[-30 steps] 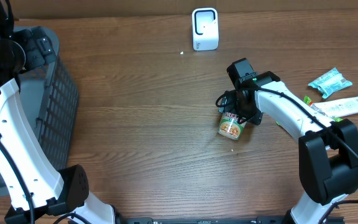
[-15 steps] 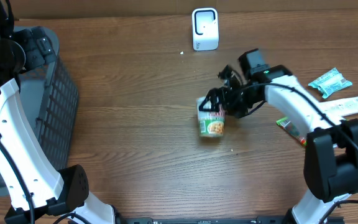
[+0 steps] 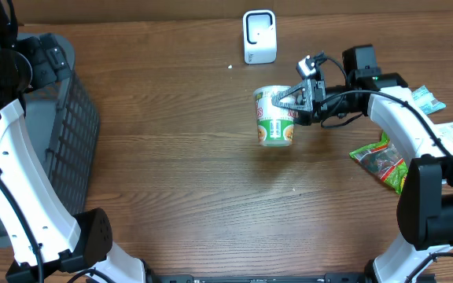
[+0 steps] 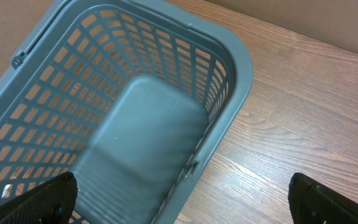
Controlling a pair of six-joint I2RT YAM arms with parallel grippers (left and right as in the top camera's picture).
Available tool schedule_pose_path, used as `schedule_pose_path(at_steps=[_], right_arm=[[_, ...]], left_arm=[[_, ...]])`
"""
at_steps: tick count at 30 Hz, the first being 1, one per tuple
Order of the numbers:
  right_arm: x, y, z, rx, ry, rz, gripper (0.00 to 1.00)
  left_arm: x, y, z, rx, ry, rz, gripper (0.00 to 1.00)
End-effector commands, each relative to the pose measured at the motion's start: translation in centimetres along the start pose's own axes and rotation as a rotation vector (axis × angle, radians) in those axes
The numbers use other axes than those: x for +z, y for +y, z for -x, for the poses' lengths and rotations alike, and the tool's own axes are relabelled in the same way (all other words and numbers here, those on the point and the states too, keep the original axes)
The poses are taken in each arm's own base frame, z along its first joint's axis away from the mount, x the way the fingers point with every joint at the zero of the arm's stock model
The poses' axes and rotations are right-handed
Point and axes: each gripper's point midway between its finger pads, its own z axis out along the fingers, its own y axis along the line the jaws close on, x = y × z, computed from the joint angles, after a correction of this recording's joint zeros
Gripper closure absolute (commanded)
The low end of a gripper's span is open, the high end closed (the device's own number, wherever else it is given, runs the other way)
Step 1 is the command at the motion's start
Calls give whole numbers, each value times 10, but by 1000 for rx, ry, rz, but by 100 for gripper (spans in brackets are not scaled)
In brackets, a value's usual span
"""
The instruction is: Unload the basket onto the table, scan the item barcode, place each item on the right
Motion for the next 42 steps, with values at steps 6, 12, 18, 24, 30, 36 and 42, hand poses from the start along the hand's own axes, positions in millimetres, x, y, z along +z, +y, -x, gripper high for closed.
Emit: schedule_pose_path(at_steps=[6,12,18,24,30,36,42], right_arm=[[0,56,33,-110,-30,-61,25],[16,68,49,-208,-72,-234,22],[20,9,72,-248,-194,-688,23],[-15,-17,103,-451,-452,-1400,23],[-22,32,131,-696,-563,-1578,35],[-35,73,159,-921,-616,-1702,34],[-21,75,188,-1123,-591,-1747,36]], left_arm=[[0,-1,1,16,-2,-2,0],[0,-1,1,16,-2,-2,0],[0,-1,1,16,-2,-2,0],[0,-1,1,16,-2,-2,1],[0,-1,1,16,-2,-2,0],[0,-1,1,16,-2,-2,0],[0,-1,1,16,-2,-2,0]])
